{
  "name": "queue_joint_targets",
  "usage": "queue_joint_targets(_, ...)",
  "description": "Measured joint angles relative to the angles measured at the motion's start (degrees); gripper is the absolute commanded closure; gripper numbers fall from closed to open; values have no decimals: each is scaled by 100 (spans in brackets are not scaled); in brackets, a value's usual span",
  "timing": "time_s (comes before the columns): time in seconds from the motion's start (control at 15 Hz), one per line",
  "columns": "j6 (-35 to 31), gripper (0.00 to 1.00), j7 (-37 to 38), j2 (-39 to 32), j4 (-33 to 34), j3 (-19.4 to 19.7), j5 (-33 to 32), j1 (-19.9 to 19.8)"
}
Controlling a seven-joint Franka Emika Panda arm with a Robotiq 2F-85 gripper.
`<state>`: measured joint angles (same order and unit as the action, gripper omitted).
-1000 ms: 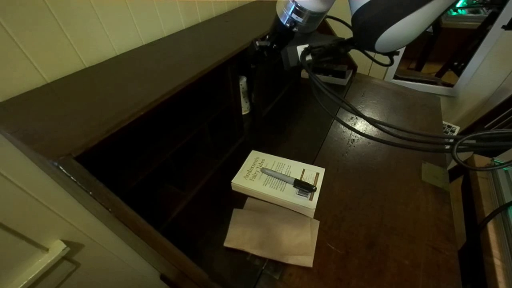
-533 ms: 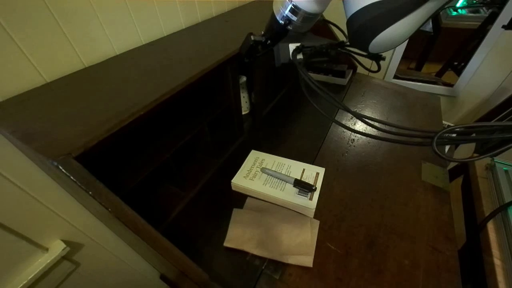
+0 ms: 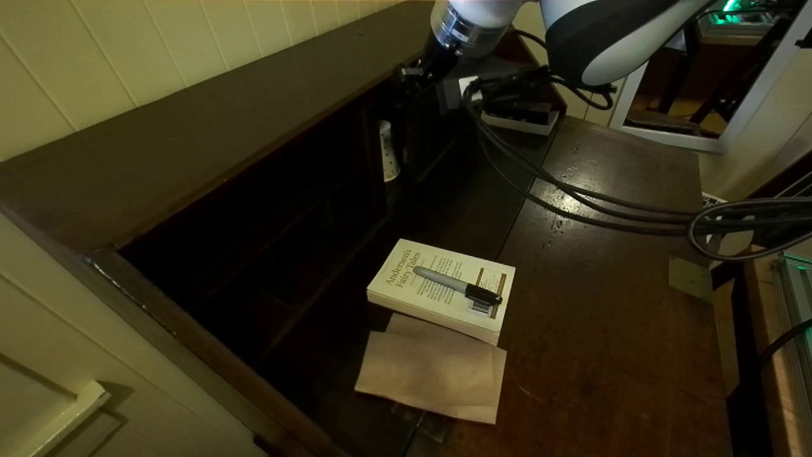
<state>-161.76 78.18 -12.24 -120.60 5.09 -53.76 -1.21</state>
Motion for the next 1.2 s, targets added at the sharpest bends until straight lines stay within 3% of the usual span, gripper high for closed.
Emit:
queue_joint_targets(0.87, 2025, 0, -1926, 770, -275, -21, 191, -30)
queue_joint_targets(1.2, 2385, 0, -2431, 999, -449, 43, 156, -139)
